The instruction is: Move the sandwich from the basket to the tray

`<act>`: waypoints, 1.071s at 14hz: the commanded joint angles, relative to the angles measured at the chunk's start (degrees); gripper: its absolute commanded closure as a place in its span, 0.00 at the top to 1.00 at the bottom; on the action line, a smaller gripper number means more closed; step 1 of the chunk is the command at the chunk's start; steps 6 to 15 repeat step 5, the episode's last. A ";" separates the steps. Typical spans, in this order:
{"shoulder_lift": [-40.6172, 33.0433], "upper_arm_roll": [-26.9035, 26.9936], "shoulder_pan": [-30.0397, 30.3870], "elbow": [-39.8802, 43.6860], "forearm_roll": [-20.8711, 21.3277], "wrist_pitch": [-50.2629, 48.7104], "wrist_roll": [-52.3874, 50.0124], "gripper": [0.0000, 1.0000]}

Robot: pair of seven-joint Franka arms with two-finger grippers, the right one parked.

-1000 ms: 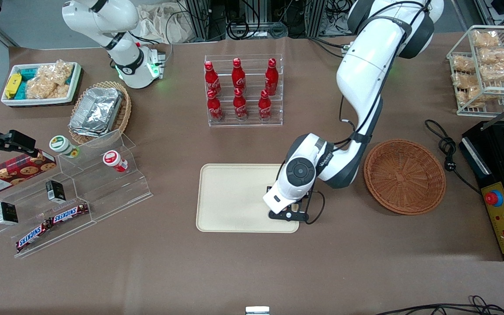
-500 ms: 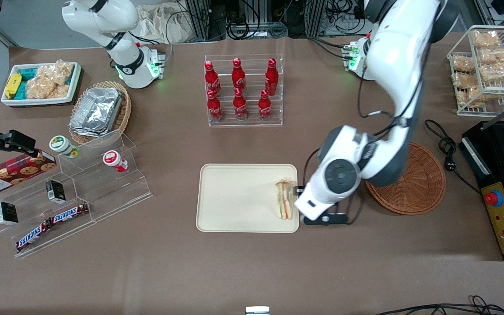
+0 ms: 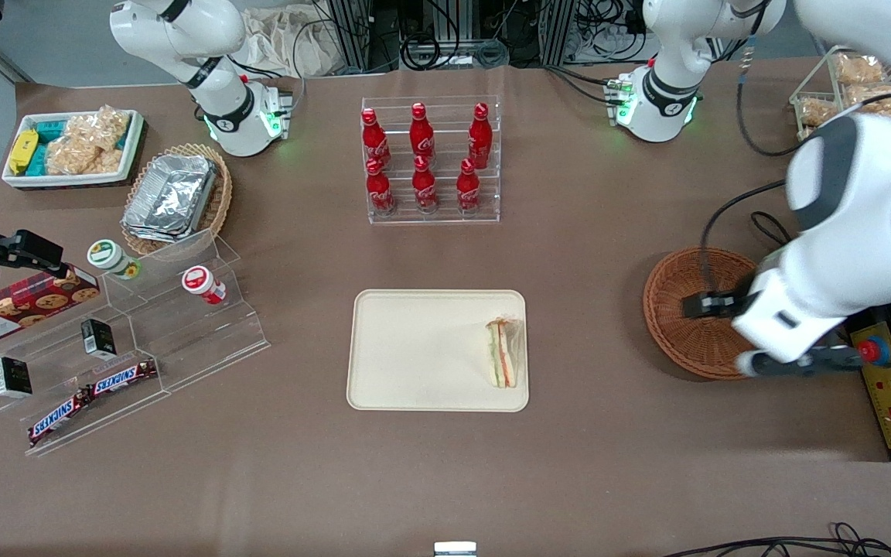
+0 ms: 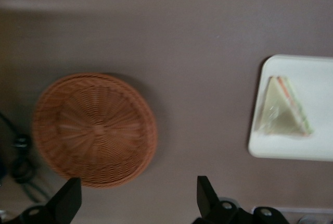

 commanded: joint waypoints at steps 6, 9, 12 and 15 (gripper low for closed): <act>-3.32 -0.76 5.42 -1.88 -0.02 -0.09 3.82 0.99; -3.32 -0.76 5.42 -1.88 -0.02 -0.09 3.82 0.99; -3.32 -0.76 5.42 -1.88 -0.02 -0.09 3.82 0.99; -3.32 -0.76 5.42 -1.88 -0.02 -0.09 3.82 0.99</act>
